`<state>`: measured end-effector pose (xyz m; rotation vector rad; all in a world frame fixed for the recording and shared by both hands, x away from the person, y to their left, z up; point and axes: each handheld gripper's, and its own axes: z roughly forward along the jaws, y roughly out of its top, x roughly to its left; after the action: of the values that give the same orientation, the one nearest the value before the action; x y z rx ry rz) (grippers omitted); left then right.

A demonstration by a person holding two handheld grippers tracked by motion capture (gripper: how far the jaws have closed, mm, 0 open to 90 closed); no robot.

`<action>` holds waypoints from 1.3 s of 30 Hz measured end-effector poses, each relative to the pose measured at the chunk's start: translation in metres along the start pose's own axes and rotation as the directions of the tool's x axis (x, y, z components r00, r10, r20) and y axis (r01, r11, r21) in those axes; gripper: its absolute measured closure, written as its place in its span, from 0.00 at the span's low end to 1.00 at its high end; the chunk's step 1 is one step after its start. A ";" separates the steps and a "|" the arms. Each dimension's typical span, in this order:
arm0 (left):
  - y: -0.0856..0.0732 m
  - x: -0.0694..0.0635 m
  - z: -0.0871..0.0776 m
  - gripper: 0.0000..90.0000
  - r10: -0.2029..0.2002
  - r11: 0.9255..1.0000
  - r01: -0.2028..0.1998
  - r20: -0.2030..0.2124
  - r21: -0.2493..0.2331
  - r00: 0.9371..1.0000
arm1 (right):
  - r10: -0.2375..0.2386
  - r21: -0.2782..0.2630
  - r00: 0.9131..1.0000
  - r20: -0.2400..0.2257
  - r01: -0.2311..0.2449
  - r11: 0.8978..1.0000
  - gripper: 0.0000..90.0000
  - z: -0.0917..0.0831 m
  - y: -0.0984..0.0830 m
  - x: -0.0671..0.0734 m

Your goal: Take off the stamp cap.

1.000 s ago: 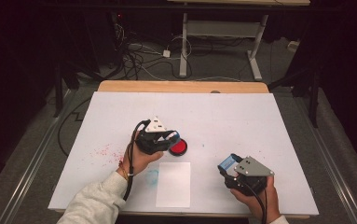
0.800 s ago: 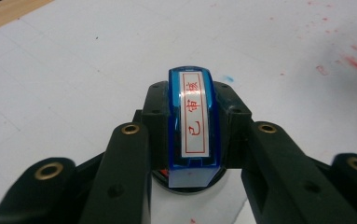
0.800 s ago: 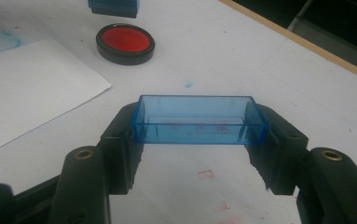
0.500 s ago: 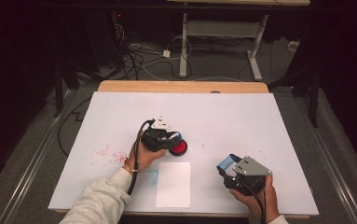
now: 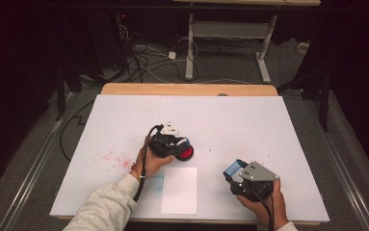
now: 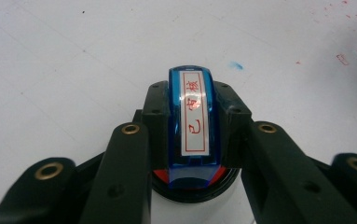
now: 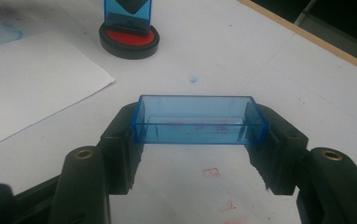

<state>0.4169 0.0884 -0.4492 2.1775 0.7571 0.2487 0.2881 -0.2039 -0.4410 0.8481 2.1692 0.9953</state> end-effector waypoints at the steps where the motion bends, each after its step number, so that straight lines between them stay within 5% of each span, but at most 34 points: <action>1: 0.000 0.000 0.000 0.76 -0.005 1.000 0.005 -0.001 -0.003 1.000 | 0.000 0.000 1.000 0.000 0.000 1.000 0.45 0.000 0.000 0.000; 17: -0.001 -0.005 0.002 0.76 0.018 1.000 -0.018 -0.029 0.006 0.999 | -0.003 0.007 1.000 -0.003 0.003 1.000 0.45 0.002 0.000 0.002; 39: -0.004 -0.006 0.003 0.76 0.000 1.000 -0.001 -0.038 -0.016 0.999 | -0.006 -0.015 1.000 -0.005 0.006 1.000 0.45 0.001 0.000 0.002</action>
<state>0.4120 0.0850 -0.4541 2.1633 0.7732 0.2955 0.2877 -0.2024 -0.4418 0.8322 2.1643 1.0103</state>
